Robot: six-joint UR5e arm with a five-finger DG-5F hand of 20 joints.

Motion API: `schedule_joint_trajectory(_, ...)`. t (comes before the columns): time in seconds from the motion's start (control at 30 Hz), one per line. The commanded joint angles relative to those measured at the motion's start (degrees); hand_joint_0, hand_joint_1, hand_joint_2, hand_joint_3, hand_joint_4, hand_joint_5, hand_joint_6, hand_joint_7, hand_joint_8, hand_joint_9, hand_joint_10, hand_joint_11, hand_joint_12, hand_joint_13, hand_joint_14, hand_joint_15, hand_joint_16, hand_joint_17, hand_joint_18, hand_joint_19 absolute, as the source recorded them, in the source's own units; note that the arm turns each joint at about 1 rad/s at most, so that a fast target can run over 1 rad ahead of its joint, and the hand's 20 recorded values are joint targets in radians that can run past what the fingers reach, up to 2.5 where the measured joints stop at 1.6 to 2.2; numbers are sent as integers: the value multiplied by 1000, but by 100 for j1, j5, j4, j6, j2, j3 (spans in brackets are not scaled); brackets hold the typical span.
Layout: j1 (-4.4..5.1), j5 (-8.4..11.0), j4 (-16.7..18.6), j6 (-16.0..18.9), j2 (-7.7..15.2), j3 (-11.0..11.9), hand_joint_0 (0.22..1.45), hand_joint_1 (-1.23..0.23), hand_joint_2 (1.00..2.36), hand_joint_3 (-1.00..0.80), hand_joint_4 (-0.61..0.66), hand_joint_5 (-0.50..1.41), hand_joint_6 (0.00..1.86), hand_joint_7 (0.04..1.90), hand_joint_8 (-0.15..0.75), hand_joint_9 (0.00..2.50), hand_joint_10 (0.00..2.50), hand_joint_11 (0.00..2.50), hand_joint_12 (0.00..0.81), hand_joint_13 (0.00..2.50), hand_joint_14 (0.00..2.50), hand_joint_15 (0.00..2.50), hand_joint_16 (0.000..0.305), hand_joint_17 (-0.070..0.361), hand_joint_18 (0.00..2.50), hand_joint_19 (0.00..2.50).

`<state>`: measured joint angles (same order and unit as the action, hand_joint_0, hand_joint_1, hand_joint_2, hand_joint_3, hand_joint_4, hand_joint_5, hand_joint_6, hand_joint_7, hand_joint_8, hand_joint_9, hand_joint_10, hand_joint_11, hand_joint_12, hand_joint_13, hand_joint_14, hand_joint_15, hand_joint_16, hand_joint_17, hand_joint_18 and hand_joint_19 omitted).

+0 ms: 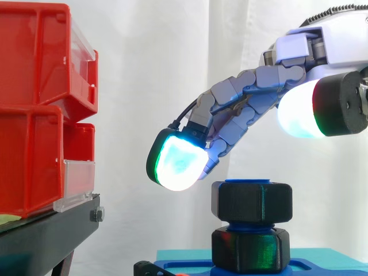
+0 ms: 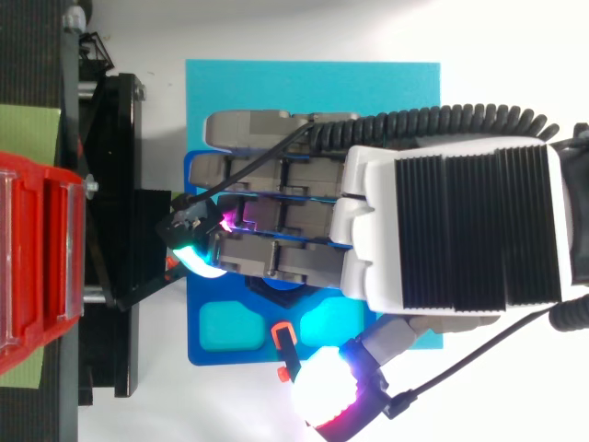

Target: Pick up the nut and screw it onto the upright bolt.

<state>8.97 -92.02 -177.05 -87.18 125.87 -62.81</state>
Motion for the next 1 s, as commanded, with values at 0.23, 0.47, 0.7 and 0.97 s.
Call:
schedule_joint_trajectory(0.23,0,-18,30,0,-1,-144,461,-188,1000,-500,239,-109,503,947,260,383,0,0,303,448,0,0,33,74,17,0)
schedule_joint_trajectory(0.47,-18,-18,21,0,-1,-144,472,-216,1000,-500,237,-70,503,1200,262,458,0,0,290,512,0,0,30,68,84,0)
schedule_joint_trajectory(0.7,-44,-26,13,0,-1,-144,483,-249,1000,-500,208,-32,515,1410,270,615,0,0,260,628,0,0,27,61,235,0)
schedule_joint_trajectory(0.97,-97,-35,13,0,-1,-144,500,-287,1000,-500,182,-14,574,1440,280,834,0,0,229,758,0,0,20,45,360,0)
